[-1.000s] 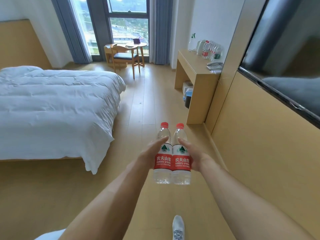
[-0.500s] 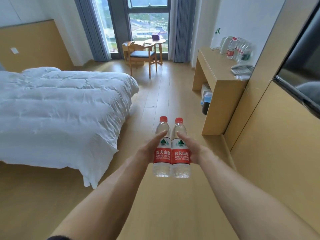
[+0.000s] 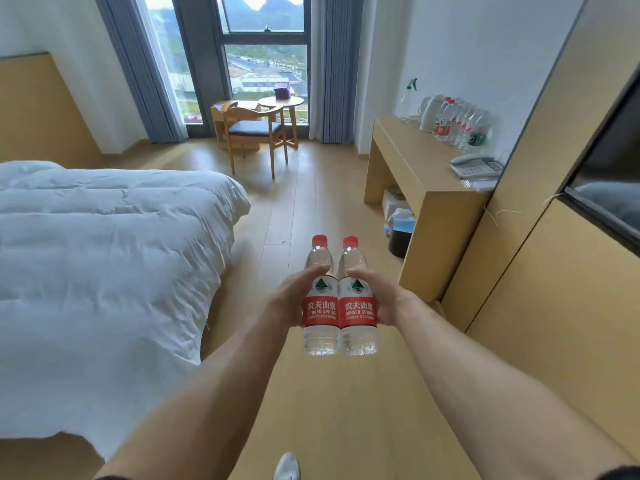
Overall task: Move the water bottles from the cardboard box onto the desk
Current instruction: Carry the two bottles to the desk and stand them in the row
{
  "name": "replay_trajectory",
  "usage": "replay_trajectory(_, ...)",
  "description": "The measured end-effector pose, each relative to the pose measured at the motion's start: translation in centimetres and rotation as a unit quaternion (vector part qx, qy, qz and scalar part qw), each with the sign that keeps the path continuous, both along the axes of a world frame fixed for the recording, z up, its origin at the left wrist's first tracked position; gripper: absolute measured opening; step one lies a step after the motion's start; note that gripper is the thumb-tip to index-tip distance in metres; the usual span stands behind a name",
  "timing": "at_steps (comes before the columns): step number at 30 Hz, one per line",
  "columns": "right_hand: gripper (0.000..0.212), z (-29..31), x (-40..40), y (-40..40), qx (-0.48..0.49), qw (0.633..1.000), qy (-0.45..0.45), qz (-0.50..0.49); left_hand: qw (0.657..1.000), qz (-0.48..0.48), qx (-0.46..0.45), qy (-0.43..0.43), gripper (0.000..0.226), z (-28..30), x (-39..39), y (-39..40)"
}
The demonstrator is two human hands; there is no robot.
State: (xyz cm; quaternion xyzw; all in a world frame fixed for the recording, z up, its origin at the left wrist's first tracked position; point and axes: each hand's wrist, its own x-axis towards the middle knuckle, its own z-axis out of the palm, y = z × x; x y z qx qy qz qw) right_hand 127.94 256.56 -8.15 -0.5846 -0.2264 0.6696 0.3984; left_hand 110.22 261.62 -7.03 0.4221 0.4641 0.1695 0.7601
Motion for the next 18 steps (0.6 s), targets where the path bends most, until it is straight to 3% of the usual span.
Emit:
replay_trajectory(8, 0.053, 1.6, 1.5, 15.1, 0.017, 0.998, -0.006, -0.063, 0.999, -0.028, 0.024, 0.011, 0.059, 2.6, 2.0, 16.5)
replay_trajectory(18, 0.049, 0.7, 5.0, 27.6, 0.007, 0.994, 0.001, -0.110, 0.999, -0.036, 0.015, 0.028, 0.054, 2.3, 6.3, 29.7)
